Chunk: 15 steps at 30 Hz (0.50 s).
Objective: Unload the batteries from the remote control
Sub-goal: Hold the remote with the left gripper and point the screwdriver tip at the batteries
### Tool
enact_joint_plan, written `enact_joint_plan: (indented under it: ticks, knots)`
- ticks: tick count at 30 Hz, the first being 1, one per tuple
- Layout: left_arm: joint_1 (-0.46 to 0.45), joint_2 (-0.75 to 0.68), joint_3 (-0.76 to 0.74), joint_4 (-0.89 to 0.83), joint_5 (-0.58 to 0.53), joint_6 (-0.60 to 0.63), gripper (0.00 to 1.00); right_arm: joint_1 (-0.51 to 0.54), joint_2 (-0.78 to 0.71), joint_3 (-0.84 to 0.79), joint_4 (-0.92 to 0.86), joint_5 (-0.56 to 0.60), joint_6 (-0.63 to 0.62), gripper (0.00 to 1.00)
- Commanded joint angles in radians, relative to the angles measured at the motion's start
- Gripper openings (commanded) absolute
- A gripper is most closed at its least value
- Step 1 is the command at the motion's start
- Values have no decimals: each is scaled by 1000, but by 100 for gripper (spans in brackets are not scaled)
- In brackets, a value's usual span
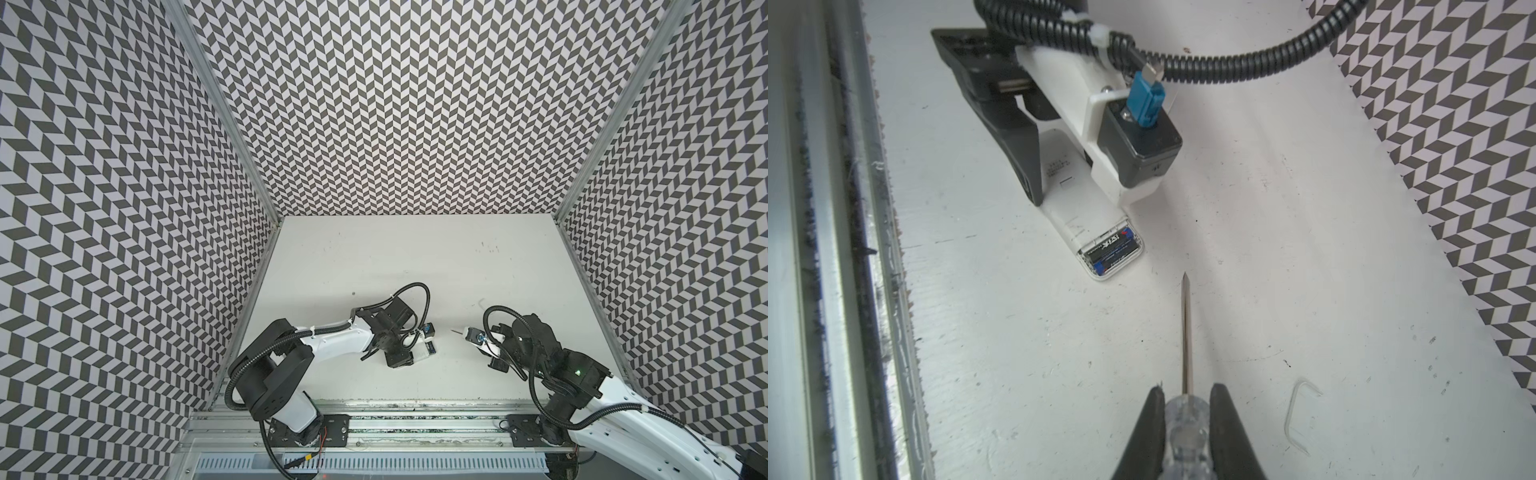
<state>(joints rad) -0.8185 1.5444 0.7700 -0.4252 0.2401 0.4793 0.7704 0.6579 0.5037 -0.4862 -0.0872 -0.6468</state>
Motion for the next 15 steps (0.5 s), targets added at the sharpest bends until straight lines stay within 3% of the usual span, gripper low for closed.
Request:
enact_joint_plan:
  ticks: [1, 8, 15]
  knots:
    - [5, -28, -22, -83, 42, 75, 36, 31, -4, -13, 0, -78, -50, 0]
    - [48, -87, -67, -111, 163, 109, 36, 131, 65, -38, 46, -102, -108, 0]
    - [102, -114, -81, -96, 181, 106, 35, 198, 131, -56, 103, -117, -104, 0]
